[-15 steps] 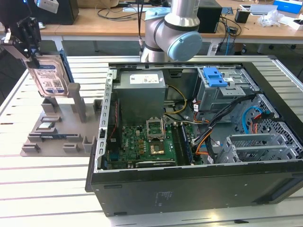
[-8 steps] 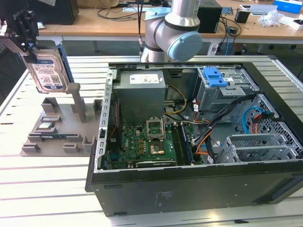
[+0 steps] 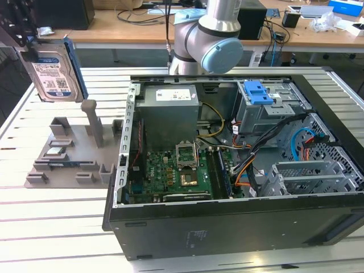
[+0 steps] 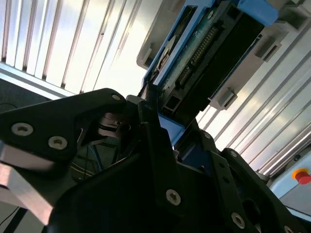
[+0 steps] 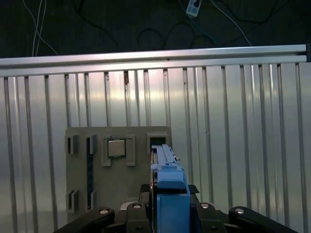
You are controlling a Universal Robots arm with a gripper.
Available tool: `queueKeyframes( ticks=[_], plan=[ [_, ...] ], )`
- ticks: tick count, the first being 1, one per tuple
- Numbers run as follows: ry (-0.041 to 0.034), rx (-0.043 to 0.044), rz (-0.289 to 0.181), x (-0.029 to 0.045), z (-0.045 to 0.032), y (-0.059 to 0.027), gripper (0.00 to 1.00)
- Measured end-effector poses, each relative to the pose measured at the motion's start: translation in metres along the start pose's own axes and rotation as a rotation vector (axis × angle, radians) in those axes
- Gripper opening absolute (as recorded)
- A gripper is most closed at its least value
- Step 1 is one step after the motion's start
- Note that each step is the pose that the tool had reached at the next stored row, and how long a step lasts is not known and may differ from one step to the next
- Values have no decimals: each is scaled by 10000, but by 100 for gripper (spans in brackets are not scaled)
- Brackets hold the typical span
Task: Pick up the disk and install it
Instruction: 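Pick up the disk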
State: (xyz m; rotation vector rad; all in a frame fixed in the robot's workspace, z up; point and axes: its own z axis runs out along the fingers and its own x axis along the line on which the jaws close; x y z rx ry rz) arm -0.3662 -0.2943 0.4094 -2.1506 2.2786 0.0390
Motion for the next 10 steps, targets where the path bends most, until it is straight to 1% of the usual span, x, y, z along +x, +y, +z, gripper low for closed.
queueKeyframes(
  ticks=[4,8,10],
  plan=[
    [0,0,0,-2,-81,1,37],
    [0,-1,0,-5,-230,3,37],
    [0,0,0,-6,-265,3,37]
  ],
)
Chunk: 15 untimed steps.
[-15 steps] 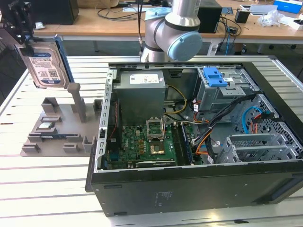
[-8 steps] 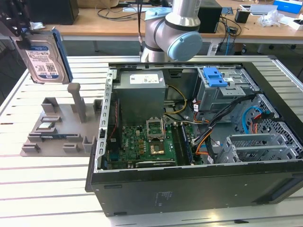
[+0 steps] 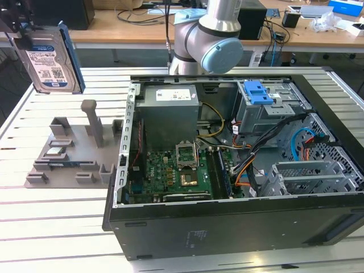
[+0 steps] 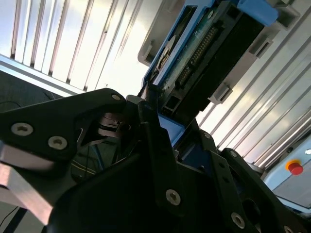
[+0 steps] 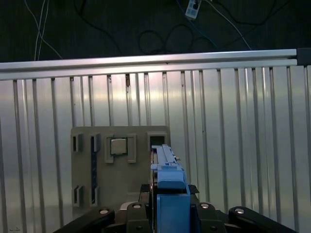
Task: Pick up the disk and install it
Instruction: 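Pick up the disk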
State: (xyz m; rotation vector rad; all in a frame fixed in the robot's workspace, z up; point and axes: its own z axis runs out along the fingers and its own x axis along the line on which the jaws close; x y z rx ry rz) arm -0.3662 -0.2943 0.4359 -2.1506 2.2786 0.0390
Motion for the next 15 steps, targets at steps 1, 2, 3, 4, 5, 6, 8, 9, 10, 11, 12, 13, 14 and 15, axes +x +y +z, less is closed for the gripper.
queueKeyframes(
  ticks=[1,2,3,4,5,6,8,9,10,11,12,13,14,15],
  plan=[
    [0,0,0,-1,-32,0,37],
    [0,0,0,-1,-52,1,37],
    [0,0,0,-2,-68,1,37],
    [0,0,0,-2,-91,1,37],
    [0,-1,0,-2,-106,1,37],
    [0,0,0,-3,-130,2,37],
    [0,0,0,-4,-169,2,37],
    [0,0,0,-4,-182,2,37],
    [0,0,0,-5,-198,3,37],
    [0,-1,0,-5,-211,3,37],
    [0,0,0,-5,-232,3,37],
    [0,0,0,-6,-245,3,37],
    [0,0,0,-6,-258,3,37],
    [0,0,0,-6,-274,3,37]
  ],
)
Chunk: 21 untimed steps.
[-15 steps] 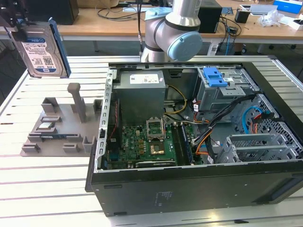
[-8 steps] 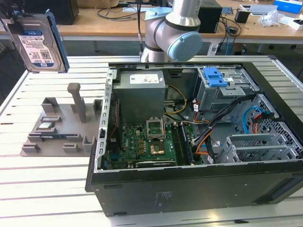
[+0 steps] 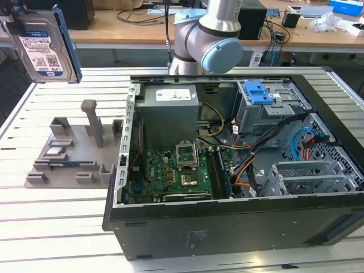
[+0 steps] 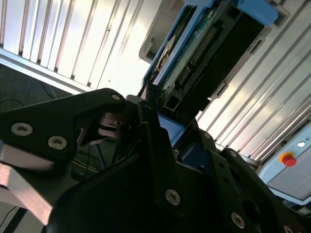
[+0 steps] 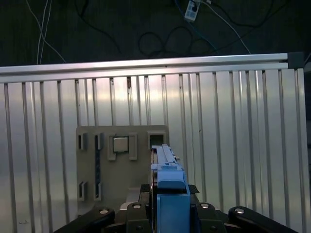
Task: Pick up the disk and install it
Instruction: 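Pick up the disk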
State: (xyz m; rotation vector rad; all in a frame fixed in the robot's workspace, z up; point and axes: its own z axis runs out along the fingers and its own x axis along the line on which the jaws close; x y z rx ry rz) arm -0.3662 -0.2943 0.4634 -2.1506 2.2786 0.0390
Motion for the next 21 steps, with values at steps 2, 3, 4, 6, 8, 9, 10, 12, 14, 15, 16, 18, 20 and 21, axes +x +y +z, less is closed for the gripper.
queueKeyframes(
  ticks=[2,3,4,6,8,9,10,12,14,15,16,18,20,21],
  plan=[
    [0,0,0,-1,-38,1,37],
    [0,0,0,-1,-59,1,37],
    [0,0,0,-2,-85,1,37],
    [0,0,0,-2,-110,2,37],
    [0,0,0,-4,-155,2,37],
    [0,0,0,-4,-168,2,37],
    [0,0,0,-4,-195,3,37],
    [1,-1,0,-5,-233,3,37],
    [0,0,0,-6,-276,3,37],
    [1,-1,0,-7,-288,3,37],
    [1,-1,0,-7,-301,3,37],
    [0,-1,0,-8,-347,4,37],
    [0,-1,0,-9,-377,5,37],
    [0,0,0,-9,-397,5,37]
  ],
)
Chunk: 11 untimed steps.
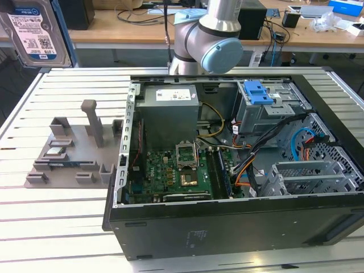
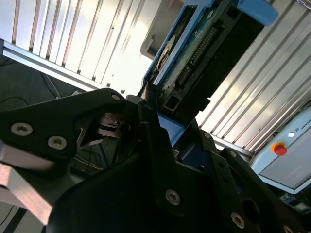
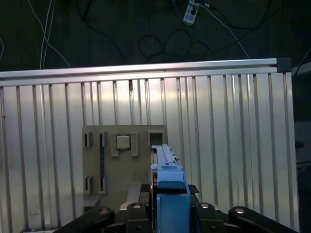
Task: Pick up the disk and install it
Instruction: 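Pick up the disk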
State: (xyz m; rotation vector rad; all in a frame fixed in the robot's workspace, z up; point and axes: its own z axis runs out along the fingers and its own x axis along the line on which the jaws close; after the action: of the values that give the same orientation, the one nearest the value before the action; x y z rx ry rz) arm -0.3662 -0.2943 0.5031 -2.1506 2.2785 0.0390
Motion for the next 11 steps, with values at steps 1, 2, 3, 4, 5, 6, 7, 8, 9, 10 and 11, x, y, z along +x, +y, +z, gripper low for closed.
queueKeyframes(
  ticks=[1,2,3,4,5,6,7,8,9,10,11],
  plan=[
    [0,0,0,-1,-27,0,37],
    [0,0,0,-1,-50,1,37],
    [0,0,0,-1,-63,1,37],
    [1,-1,0,-2,-75,1,37],
    [0,0,0,-2,-88,1,37],
    [0,-1,0,-2,-101,1,37],
    [0,1,0,-3,-120,1,37],
    [0,1,0,-3,-133,2,37],
    [0,0,0,-4,-148,2,37],
    [0,0,-1,-4,-161,2,37],
    [1,0,0,-4,-182,2,37]
  ],
)
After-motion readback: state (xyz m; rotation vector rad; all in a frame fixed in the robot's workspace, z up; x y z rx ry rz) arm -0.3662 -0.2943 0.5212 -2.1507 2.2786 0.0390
